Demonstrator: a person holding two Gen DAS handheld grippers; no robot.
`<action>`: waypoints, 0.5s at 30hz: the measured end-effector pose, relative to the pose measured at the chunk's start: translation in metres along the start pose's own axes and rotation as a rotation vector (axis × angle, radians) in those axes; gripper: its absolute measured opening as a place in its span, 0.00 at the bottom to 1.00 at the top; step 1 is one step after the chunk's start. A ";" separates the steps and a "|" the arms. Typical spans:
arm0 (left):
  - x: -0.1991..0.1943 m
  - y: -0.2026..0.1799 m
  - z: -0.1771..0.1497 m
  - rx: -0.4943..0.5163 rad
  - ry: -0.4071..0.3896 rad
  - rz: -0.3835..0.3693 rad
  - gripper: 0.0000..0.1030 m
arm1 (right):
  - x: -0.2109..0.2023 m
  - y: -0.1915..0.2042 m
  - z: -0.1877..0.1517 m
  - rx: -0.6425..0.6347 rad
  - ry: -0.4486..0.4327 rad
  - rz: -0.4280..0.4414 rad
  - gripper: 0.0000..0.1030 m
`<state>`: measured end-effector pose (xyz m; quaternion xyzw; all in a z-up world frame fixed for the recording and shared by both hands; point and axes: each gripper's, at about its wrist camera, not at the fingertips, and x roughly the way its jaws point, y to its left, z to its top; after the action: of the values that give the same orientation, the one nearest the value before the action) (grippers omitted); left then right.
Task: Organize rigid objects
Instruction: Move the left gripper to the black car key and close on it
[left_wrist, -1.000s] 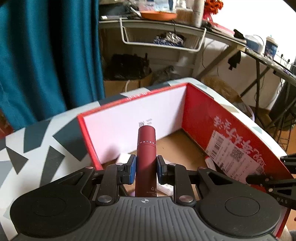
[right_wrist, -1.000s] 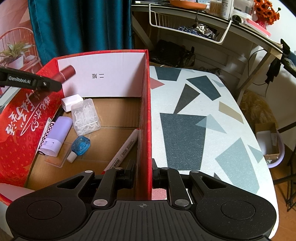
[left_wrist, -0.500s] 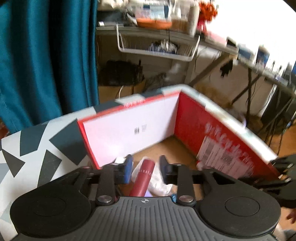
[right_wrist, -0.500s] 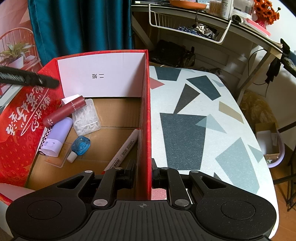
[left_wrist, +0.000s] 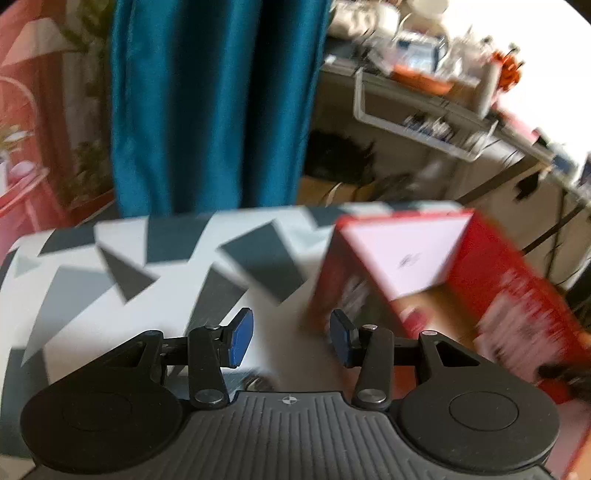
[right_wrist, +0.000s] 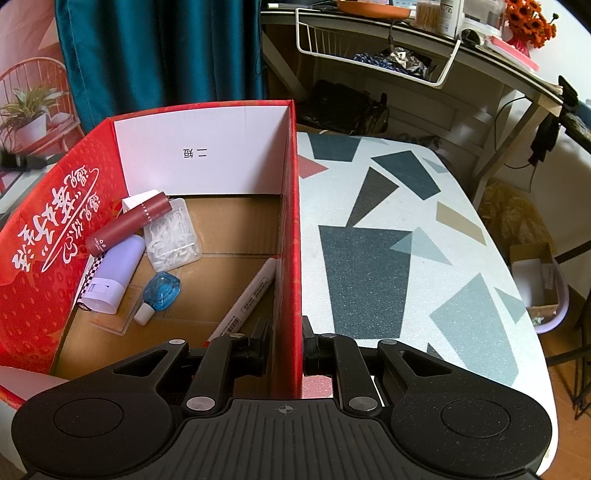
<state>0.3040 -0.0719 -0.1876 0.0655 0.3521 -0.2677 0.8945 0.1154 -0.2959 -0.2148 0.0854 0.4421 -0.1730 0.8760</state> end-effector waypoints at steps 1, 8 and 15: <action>0.006 0.002 -0.007 -0.009 0.013 0.016 0.47 | 0.000 0.000 0.000 0.000 0.000 0.000 0.14; 0.039 0.001 -0.041 -0.039 0.079 0.095 0.47 | 0.000 -0.001 0.000 -0.004 0.001 0.001 0.14; 0.053 -0.003 -0.062 -0.028 0.076 0.188 0.47 | -0.001 0.000 -0.001 -0.007 -0.005 0.002 0.14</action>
<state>0.2982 -0.0787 -0.2687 0.0961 0.3816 -0.1750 0.9025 0.1141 -0.2958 -0.2143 0.0823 0.4404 -0.1708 0.8776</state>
